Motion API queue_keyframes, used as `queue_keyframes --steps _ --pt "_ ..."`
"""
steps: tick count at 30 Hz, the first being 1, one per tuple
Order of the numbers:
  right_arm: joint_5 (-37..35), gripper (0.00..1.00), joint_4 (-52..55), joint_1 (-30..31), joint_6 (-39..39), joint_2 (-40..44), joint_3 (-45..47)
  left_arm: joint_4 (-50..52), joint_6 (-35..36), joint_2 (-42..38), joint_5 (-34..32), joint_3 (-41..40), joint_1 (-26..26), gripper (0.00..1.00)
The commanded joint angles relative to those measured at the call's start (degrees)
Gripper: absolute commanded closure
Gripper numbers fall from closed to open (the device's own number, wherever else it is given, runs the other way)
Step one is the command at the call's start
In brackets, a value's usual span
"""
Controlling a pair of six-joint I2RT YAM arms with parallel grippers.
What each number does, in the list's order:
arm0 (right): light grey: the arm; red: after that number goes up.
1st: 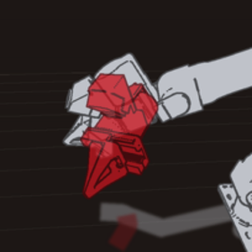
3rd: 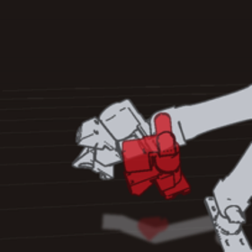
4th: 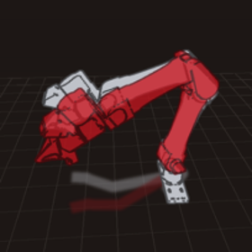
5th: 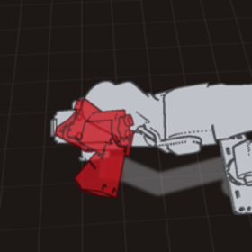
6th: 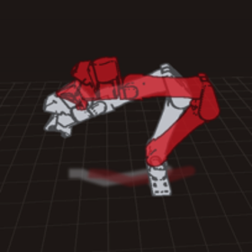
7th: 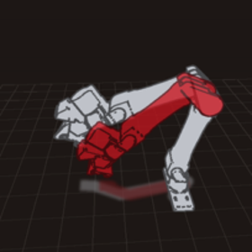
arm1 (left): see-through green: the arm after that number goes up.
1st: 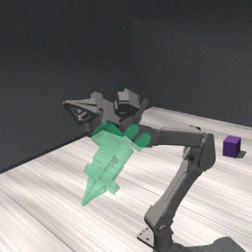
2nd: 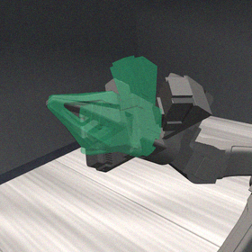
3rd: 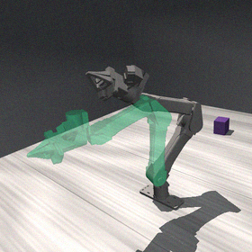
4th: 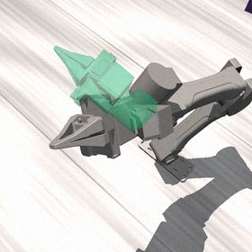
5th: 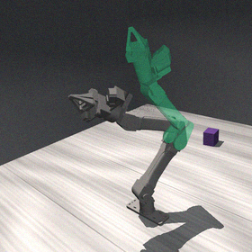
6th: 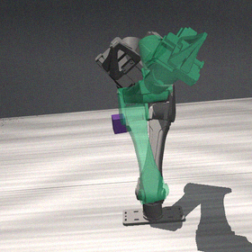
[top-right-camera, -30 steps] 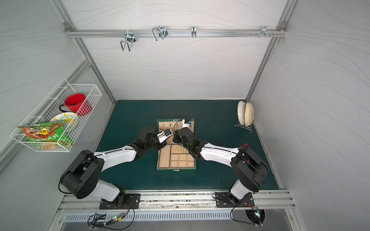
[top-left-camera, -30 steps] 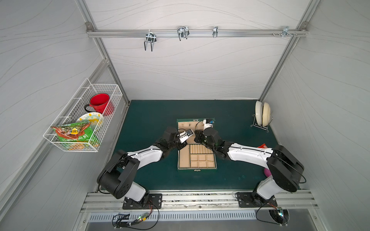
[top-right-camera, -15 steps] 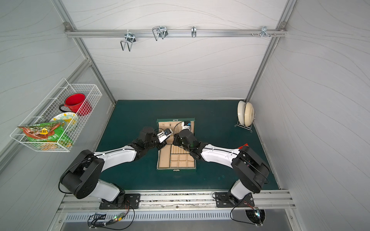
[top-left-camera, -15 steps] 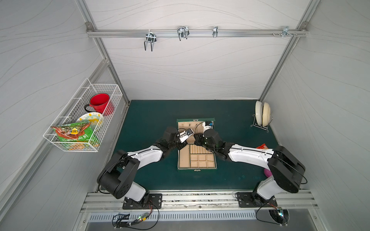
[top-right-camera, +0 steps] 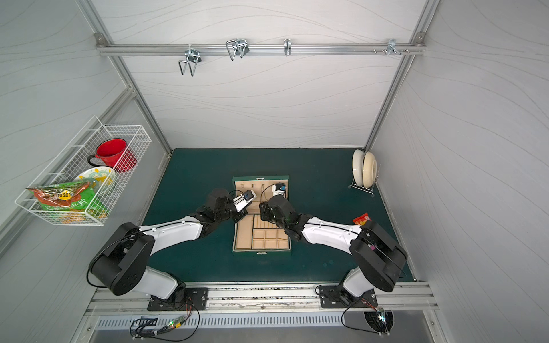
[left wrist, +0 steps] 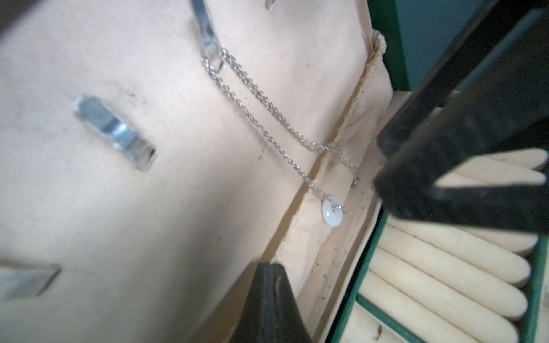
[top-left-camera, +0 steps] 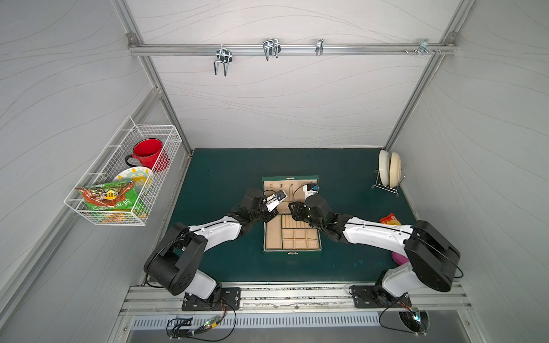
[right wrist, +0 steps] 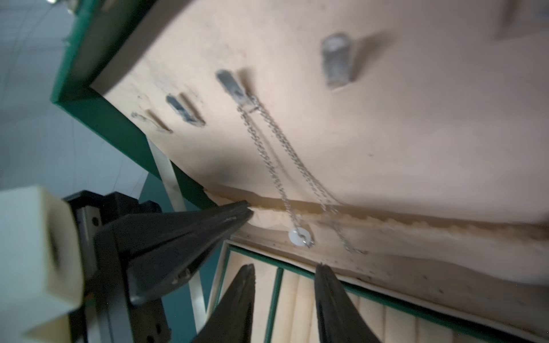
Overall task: Put jewelry chain into jewelry box
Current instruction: Adjust the necklace in the storage slot.
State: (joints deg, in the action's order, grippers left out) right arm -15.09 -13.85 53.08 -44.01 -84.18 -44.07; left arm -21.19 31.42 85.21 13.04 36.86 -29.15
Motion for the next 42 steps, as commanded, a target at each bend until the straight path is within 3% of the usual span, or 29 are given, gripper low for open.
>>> queue_keyframes --steps 1,5,16,30,36,39,42 --pt "-3.56 0.66 3.24 -0.16 2.77 1.98 0.48 -0.77 -0.65 -0.86 1.57 2.24 -0.39 1.00" --pt "-2.13 0.71 2.79 -1.38 4.51 -0.16 -0.31 -0.61 -0.75 -0.88 1.64 2.31 -0.39 1.00" --pt "-1.90 0.73 2.06 -1.90 6.77 -7.74 -4.67 -0.21 -0.70 -0.79 1.77 2.51 -0.39 1.00" --pt "-3.26 0.75 -0.68 -3.60 7.72 -10.41 -5.30 -0.01 -0.39 -1.17 2.51 2.34 -0.47 1.00" --pt "-1.85 0.86 -1.96 -4.43 8.43 -11.34 -5.91 0.17 -0.31 -1.14 2.27 2.34 -0.60 1.00" --pt "-1.13 0.98 -2.17 -4.48 9.13 -10.73 -5.69 0.17 -0.31 -1.17 2.09 2.42 -0.65 1.00" --pt "-0.95 1.00 -2.09 -4.39 9.21 -8.42 -4.48 0.10 -0.31 -1.25 1.84 2.34 -0.65 1.00"
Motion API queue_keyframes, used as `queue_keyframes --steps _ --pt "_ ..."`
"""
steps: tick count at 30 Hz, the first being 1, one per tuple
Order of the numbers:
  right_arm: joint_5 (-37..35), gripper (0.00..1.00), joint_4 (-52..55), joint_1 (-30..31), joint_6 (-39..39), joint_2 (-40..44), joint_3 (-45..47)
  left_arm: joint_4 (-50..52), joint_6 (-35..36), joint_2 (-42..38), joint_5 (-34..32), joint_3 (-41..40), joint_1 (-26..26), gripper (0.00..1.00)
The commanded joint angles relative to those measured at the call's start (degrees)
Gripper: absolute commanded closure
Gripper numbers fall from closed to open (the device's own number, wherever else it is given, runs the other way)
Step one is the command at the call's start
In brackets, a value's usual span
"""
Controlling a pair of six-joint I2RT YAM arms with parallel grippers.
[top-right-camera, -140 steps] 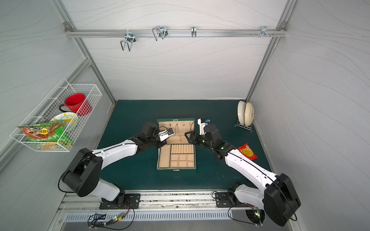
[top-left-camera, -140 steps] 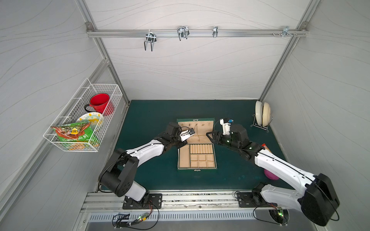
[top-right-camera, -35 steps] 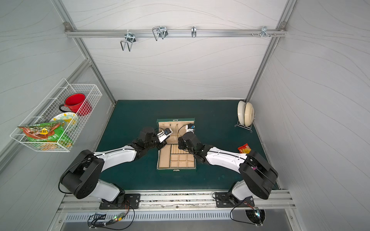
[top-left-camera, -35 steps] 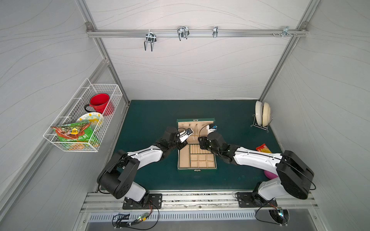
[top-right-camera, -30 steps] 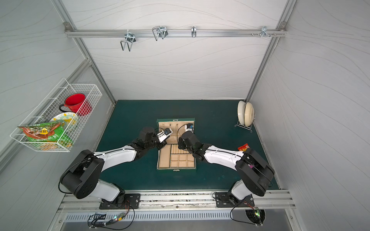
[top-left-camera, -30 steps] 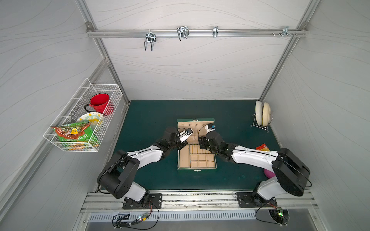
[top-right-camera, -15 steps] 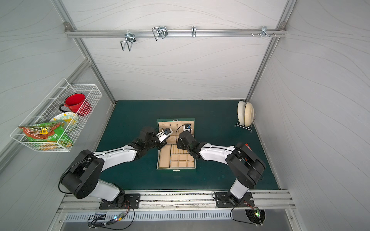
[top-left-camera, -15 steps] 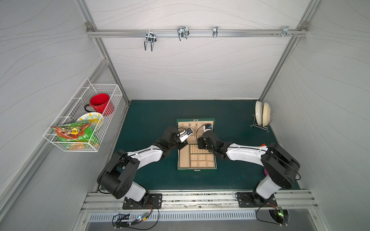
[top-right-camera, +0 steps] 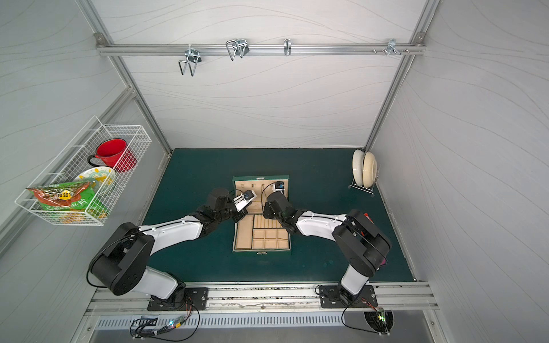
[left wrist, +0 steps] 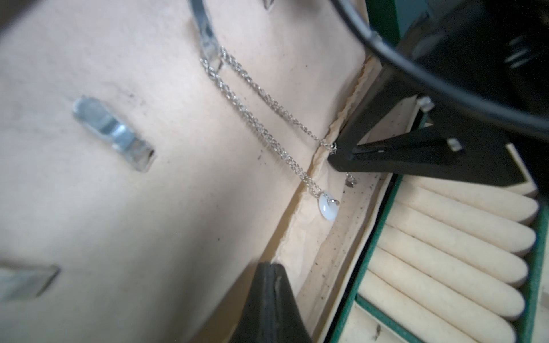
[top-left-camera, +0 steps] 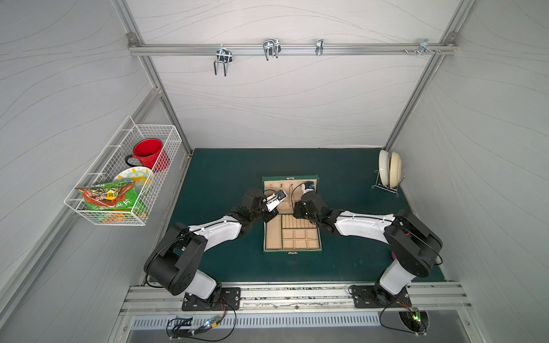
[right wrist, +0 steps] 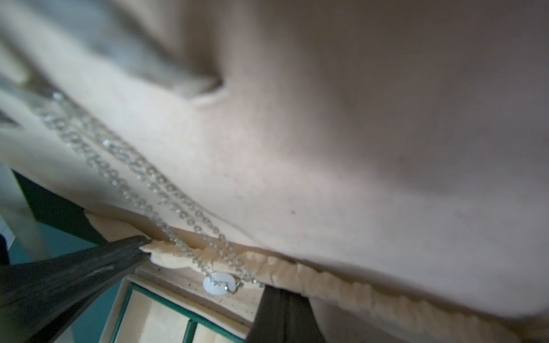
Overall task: Put jewelry chain into jewelry box
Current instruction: Adjust the necklace in the storage slot.
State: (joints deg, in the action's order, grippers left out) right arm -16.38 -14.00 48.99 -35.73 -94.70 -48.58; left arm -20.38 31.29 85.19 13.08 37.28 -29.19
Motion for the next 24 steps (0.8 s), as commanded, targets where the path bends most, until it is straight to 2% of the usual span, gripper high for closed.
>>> queue_keyframes --steps 1,9,24 --pt "0.30 1.00 -1.85 -0.26 0.99 3.18 0.64 -0.78 -0.17 -1.25 1.77 1.94 -0.68 1.00" --pt "-0.91 1.00 -1.22 0.69 4.42 9.62 0.34 -0.54 -0.17 -1.18 1.60 2.10 -0.74 1.00" --pt "-1.19 1.00 -3.76 0.62 7.52 2.04 -3.98 -0.45 -0.48 -1.42 2.19 2.36 -0.87 1.00"
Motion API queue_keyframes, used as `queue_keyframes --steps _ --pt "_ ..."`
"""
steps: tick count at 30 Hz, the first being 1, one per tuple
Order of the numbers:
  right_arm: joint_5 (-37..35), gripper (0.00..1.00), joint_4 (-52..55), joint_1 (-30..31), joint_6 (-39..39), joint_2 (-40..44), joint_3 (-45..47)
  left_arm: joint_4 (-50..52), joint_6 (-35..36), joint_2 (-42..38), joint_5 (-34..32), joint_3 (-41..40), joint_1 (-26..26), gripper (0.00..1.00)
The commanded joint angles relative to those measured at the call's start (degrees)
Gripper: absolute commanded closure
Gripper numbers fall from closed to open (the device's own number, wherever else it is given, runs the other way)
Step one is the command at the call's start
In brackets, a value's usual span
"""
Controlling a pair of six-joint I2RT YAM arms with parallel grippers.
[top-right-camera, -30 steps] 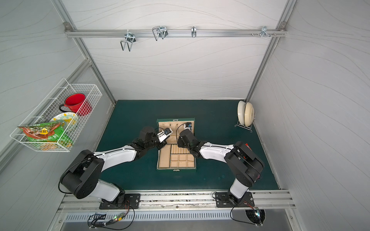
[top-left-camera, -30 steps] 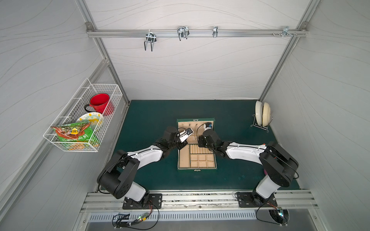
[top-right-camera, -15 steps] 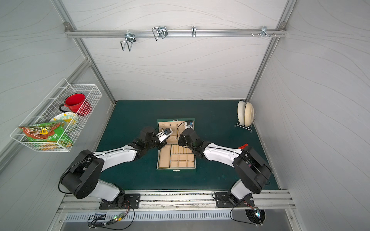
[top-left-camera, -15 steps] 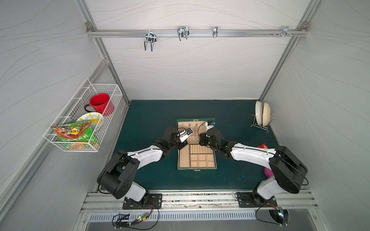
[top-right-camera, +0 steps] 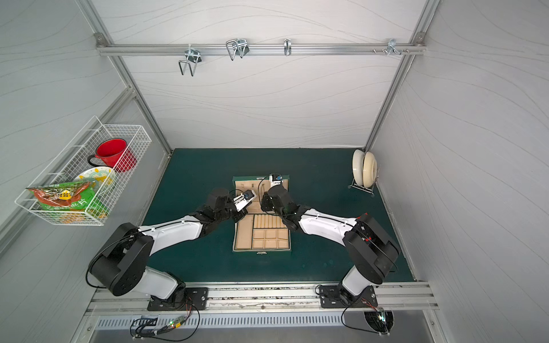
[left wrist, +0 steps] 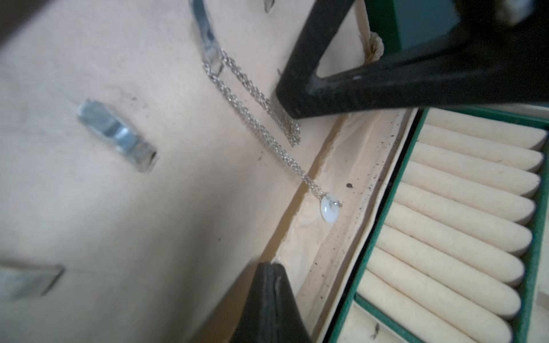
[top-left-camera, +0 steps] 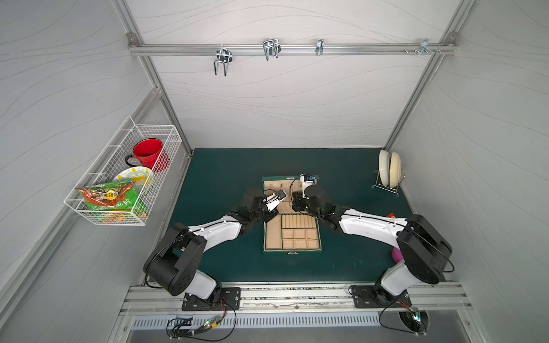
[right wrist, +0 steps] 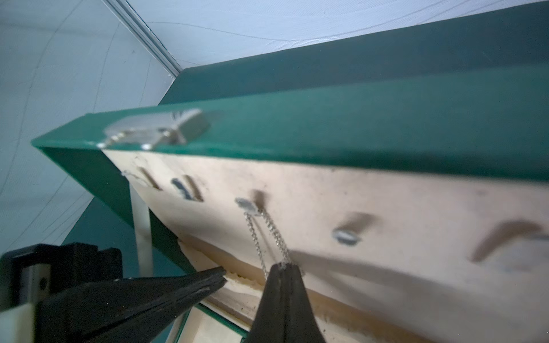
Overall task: Put jewelry chain into jewelry box
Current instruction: Adjust the necklace in the storage slot.
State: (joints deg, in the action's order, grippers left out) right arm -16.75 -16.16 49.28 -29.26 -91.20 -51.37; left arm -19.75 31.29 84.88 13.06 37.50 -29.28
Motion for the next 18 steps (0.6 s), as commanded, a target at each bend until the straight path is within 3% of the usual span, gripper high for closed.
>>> queue_keyframes --steps 1,8,13,18 --pt "-0.94 1.00 -1.67 0.38 0.98 -1.90 -1.21 -1.17 -0.52 -1.18 2.23 2.14 -0.78 1.00" --pt "-1.74 1.00 -1.94 0.46 0.89 -3.63 -1.29 -1.17 -0.78 -1.12 2.45 2.27 -0.87 1.00" --pt "-0.97 0.79 -0.71 0.45 0.58 -2.04 -0.83 -1.12 -1.26 -0.90 2.50 2.54 -0.96 1.00" --pt "0.27 0.67 1.10 0.47 -0.56 2.95 1.35 -1.10 -2.06 -0.64 1.51 3.03 -0.96 1.00"
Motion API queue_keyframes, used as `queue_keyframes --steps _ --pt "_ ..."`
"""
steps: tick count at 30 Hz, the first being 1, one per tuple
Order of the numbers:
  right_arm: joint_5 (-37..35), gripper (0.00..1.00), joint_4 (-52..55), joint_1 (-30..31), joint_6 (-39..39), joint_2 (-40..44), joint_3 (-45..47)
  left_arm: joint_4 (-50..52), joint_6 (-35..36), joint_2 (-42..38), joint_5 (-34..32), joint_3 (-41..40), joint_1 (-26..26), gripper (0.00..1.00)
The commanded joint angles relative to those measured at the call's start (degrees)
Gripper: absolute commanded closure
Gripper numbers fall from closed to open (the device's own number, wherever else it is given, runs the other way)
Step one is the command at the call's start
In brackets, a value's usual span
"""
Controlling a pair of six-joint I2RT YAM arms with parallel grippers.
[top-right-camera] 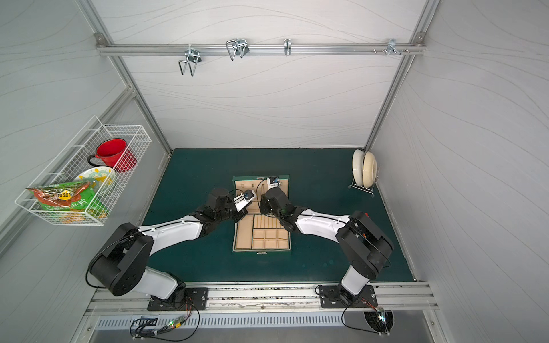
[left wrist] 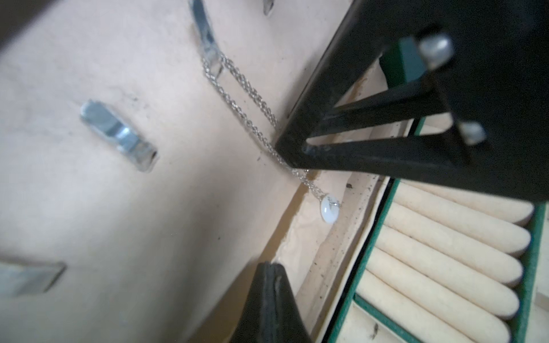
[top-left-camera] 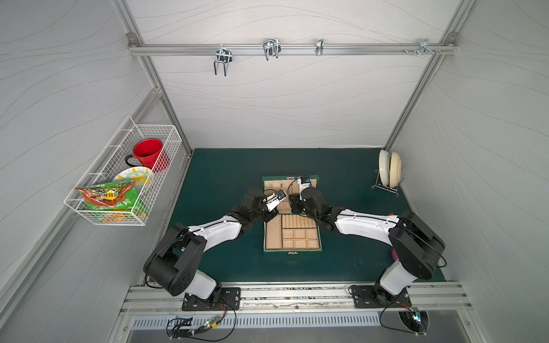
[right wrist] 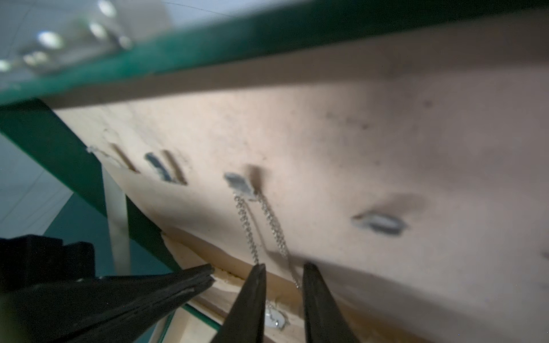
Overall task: Put jewelry chain into jewelry box
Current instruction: Adjust the necklace in the storage slot.
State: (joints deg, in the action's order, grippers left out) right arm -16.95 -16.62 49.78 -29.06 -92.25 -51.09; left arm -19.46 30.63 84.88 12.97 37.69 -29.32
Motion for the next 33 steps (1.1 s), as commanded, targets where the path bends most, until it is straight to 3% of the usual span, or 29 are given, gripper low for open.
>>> queue_keyframes --steps 1,7,14,16,20,22,25,29,33 --pt "0.85 0.66 1.92 -0.03 -0.89 5.66 1.87 -1.33 -1.75 -0.56 1.34 3.11 -0.91 1.00" --pt "0.64 0.49 4.29 -0.28 -0.21 17.37 7.99 -1.21 -4.19 0.98 -0.34 5.66 -0.89 1.00" --pt "-1.38 0.38 9.79 -0.47 2.27 28.61 12.04 0.78 -6.86 2.72 -3.38 9.38 -1.00 1.00" --pt "-2.14 0.35 11.35 -0.60 3.06 31.54 12.80 0.53 -7.48 1.84 -1.87 9.02 -1.00 0.87" --pt "-3.76 0.27 14.52 -1.08 5.02 38.27 14.09 0.60 -9.86 -1.69 3.50 8.74 -1.09 0.37" --pt "-5.15 0.23 16.56 -1.66 6.47 41.87 14.33 1.90 -11.22 -4.05 6.41 8.89 -1.24 0.24" --pt "-6.28 0.15 19.76 -4.13 8.79 47.39 14.51 5.98 -14.59 -9.63 9.41 8.95 -1.28 0.16" --pt "-2.76 0.02 22.19 -14.27 12.36 53.63 15.41 8.39 -22.47 -20.67 4.15 5.34 1.58 0.11" --pt "3.37 0.01 22.67 -31.04 15.01 55.32 18.32 7.25 -32.24 -30.05 -6.04 -4.32 13.38 0.01"
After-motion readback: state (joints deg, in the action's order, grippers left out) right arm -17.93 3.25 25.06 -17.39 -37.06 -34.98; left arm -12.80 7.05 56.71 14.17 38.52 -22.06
